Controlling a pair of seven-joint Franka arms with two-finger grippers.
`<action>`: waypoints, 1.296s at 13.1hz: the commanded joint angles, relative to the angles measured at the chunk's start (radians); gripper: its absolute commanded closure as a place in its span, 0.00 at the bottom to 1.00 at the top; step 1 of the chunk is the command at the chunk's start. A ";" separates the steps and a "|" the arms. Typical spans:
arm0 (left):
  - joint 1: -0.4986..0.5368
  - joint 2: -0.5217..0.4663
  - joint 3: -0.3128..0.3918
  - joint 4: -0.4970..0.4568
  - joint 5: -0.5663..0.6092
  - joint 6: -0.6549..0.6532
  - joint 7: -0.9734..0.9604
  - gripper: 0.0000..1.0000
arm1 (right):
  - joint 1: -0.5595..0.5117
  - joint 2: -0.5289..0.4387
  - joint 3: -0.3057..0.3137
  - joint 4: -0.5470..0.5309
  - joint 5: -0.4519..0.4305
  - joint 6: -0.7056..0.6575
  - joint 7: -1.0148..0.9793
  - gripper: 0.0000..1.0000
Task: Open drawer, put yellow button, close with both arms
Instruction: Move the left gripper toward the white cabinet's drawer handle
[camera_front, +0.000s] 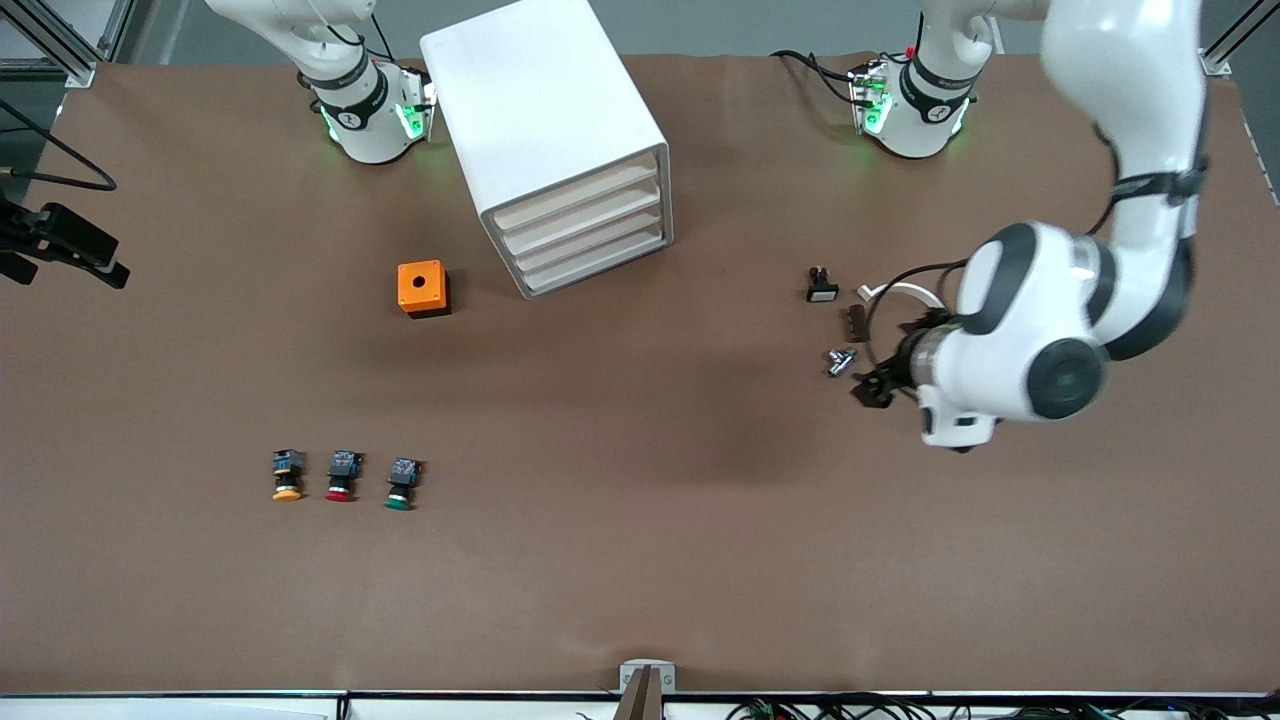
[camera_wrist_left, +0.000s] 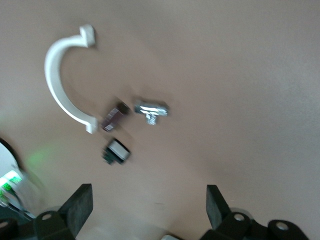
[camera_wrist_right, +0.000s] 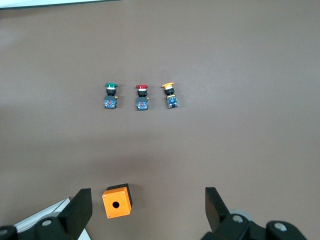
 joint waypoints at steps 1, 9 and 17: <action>-0.057 0.085 0.005 0.071 -0.019 0.035 -0.179 0.00 | -0.020 0.006 0.012 0.018 0.013 -0.014 0.010 0.00; -0.171 0.137 0.005 0.069 -0.232 0.053 -0.668 0.00 | -0.024 0.006 0.010 0.018 0.015 -0.014 0.011 0.00; -0.134 0.136 0.011 0.069 -0.632 0.051 -0.871 0.00 | -0.022 0.006 0.010 0.021 0.013 -0.057 0.010 0.00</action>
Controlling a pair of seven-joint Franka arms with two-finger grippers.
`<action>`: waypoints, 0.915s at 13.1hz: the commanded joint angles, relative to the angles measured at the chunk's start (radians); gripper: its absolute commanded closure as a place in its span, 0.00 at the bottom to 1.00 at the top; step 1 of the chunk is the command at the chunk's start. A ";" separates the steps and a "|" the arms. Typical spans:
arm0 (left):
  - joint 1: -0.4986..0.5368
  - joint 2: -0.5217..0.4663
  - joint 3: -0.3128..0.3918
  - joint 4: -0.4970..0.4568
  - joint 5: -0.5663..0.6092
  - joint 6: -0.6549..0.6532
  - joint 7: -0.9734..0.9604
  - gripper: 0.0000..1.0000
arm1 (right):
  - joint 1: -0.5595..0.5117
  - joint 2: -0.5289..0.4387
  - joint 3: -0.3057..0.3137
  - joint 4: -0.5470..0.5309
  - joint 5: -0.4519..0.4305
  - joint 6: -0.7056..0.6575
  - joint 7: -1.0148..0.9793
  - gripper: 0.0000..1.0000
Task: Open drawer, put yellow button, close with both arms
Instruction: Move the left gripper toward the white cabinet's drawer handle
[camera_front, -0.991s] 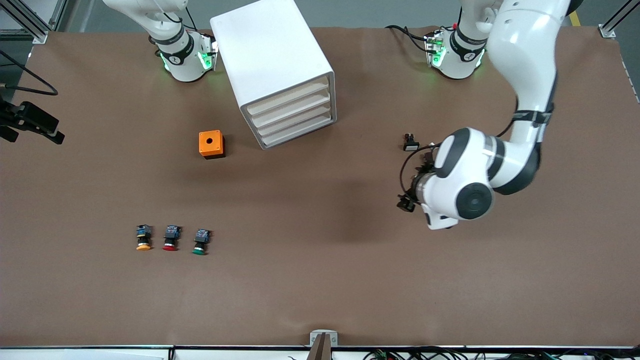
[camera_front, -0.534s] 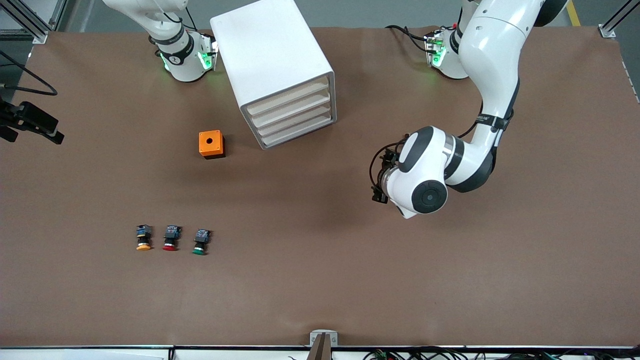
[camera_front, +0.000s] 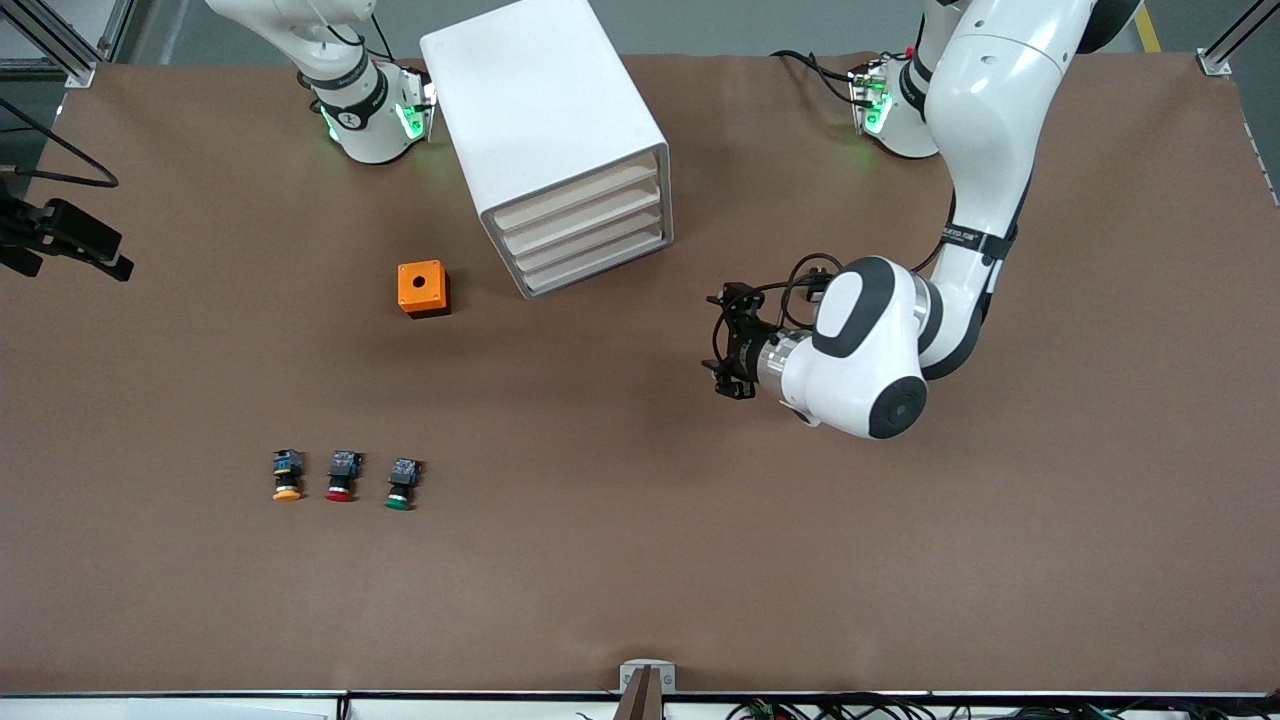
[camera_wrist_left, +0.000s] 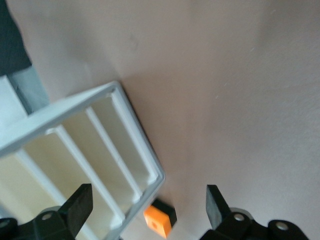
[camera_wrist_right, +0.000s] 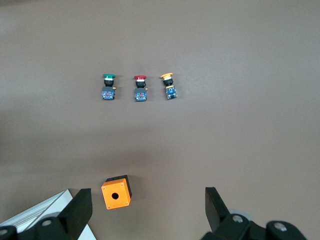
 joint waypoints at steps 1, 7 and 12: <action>0.018 0.007 0.003 0.006 -0.149 -0.013 -0.139 0.00 | -0.020 0.004 0.012 0.021 0.013 -0.018 0.009 0.00; -0.025 0.034 -0.004 0.003 -0.200 -0.013 -0.411 0.00 | -0.020 0.020 0.010 0.022 0.007 -0.003 -0.003 0.00; -0.095 0.116 -0.009 0.003 -0.349 -0.115 -0.471 0.10 | -0.010 0.151 0.016 0.021 0.018 0.060 -0.003 0.00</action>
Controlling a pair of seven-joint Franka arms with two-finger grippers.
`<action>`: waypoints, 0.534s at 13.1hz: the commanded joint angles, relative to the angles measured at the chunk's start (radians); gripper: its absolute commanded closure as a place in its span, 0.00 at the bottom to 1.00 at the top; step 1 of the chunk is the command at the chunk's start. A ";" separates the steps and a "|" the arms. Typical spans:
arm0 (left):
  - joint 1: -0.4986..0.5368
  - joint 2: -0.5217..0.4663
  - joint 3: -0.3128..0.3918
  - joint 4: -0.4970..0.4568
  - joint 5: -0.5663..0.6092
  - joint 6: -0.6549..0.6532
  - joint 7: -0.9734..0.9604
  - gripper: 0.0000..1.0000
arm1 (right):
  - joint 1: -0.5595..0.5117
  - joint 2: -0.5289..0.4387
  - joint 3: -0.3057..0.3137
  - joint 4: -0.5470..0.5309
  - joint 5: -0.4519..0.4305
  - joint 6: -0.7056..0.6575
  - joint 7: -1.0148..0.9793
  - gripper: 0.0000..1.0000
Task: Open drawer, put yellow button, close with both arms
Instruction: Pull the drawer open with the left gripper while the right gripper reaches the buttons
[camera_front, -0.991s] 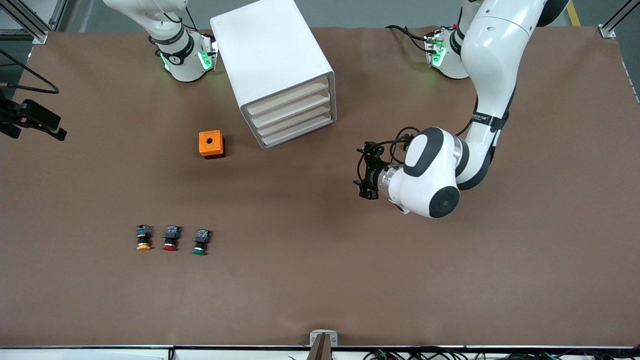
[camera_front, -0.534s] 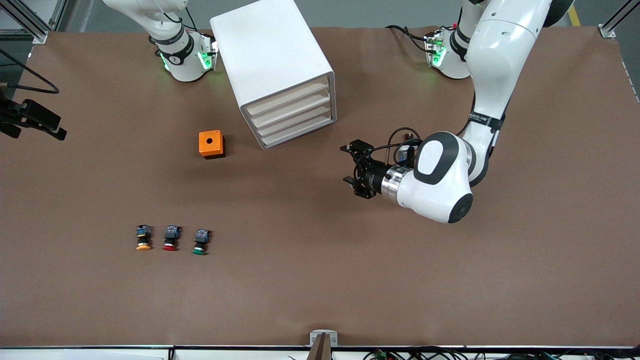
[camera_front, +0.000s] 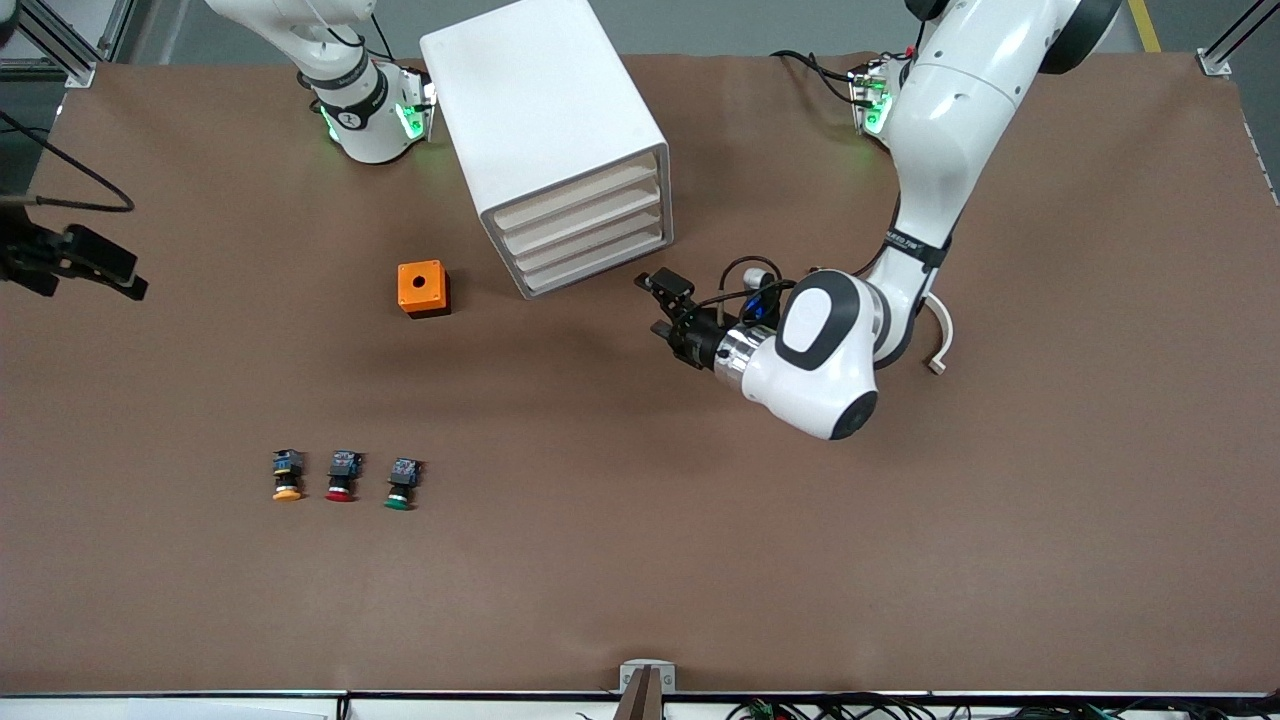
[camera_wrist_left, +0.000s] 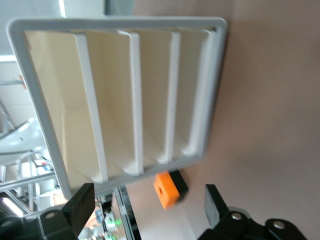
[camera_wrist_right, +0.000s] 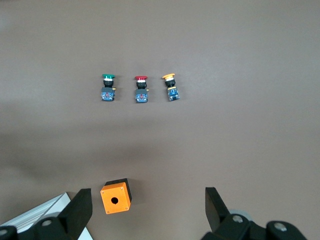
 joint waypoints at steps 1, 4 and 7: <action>-0.042 0.036 -0.003 0.013 -0.073 -0.063 -0.020 0.13 | -0.008 0.104 0.007 0.021 0.018 0.040 -0.004 0.00; -0.090 0.044 -0.004 0.012 -0.089 -0.150 -0.011 0.19 | -0.020 0.204 0.007 0.021 0.020 0.116 -0.008 0.00; -0.116 0.086 -0.029 0.012 -0.115 -0.186 0.021 0.31 | -0.034 0.313 0.007 0.021 0.020 0.234 -0.022 0.00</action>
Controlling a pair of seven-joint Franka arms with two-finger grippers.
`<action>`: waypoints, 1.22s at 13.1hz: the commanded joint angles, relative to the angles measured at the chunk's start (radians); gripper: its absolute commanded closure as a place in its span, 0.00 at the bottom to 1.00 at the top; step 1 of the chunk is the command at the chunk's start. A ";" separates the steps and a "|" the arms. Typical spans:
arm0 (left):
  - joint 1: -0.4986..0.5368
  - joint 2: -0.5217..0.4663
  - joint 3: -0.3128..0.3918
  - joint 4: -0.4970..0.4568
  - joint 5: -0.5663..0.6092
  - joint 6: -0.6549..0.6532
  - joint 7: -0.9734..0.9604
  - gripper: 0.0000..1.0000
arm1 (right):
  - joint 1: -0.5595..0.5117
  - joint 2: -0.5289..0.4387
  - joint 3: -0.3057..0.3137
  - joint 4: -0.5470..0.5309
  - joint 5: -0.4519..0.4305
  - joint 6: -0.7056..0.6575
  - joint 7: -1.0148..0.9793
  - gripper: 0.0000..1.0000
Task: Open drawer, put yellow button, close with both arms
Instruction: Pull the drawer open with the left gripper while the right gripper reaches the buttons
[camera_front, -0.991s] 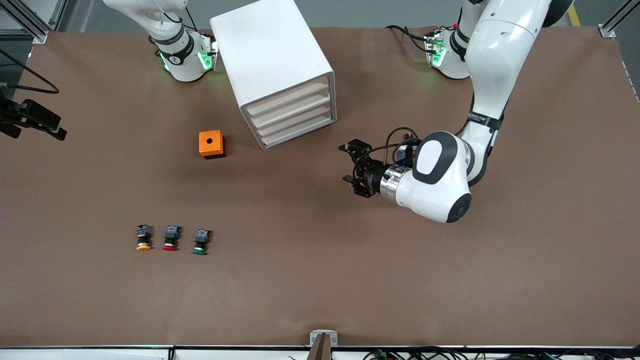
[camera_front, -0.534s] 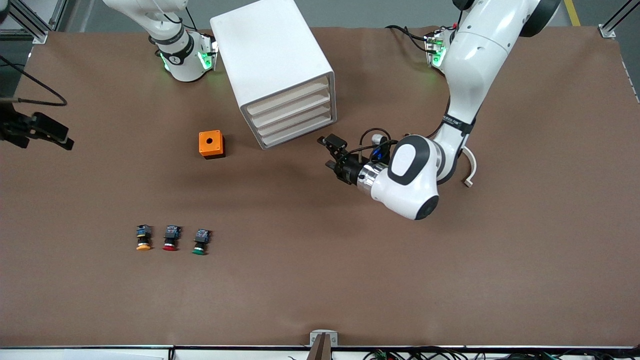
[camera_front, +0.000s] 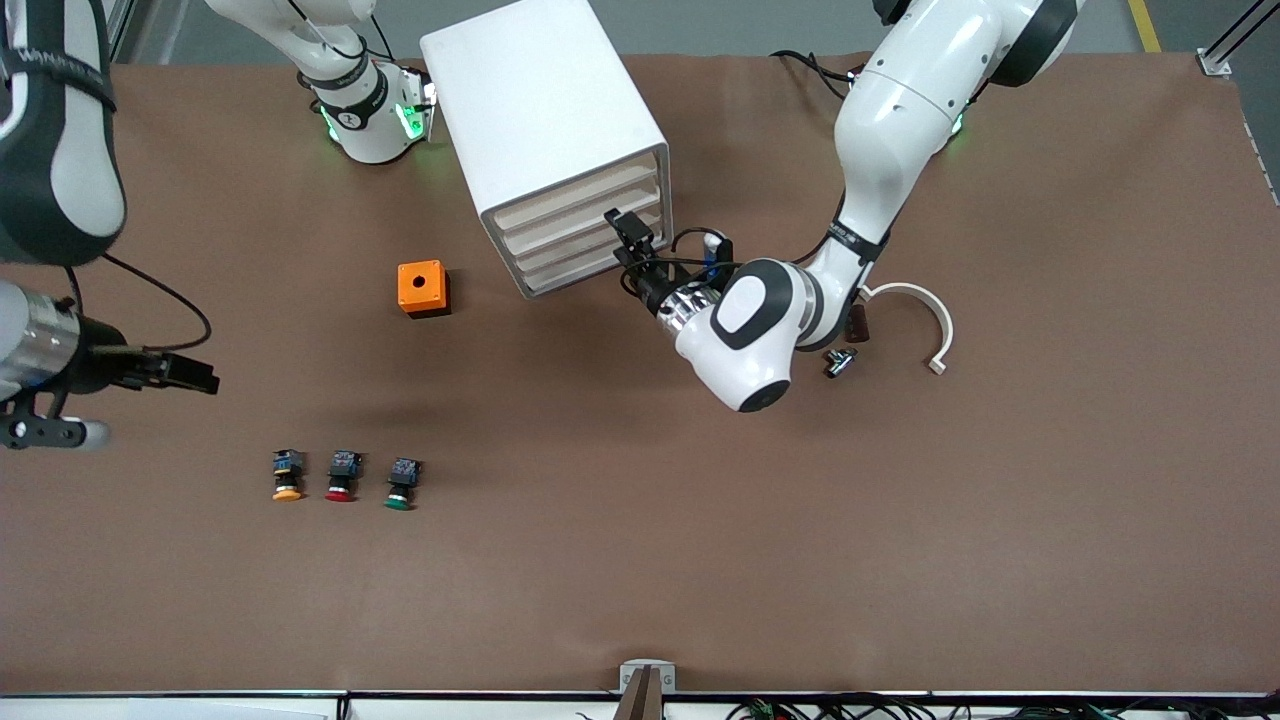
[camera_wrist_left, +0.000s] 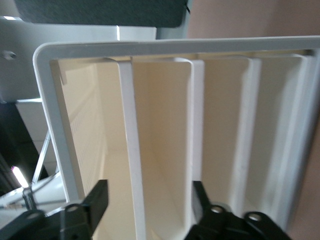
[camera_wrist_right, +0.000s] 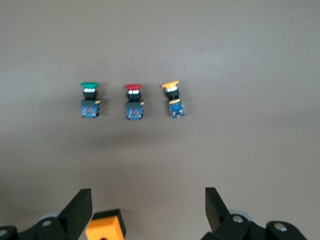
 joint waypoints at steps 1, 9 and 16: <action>-0.021 0.030 -0.015 0.011 -0.033 -0.025 0.014 0.32 | -0.029 0.099 0.010 0.023 0.018 0.075 -0.018 0.00; -0.047 0.029 -0.015 0.007 -0.053 -0.058 -0.032 0.79 | -0.046 0.348 0.009 0.021 0.039 0.268 -0.032 0.00; 0.028 0.018 -0.004 0.015 0.015 -0.074 -0.027 1.00 | -0.081 0.413 0.010 -0.017 0.039 0.337 -0.091 0.00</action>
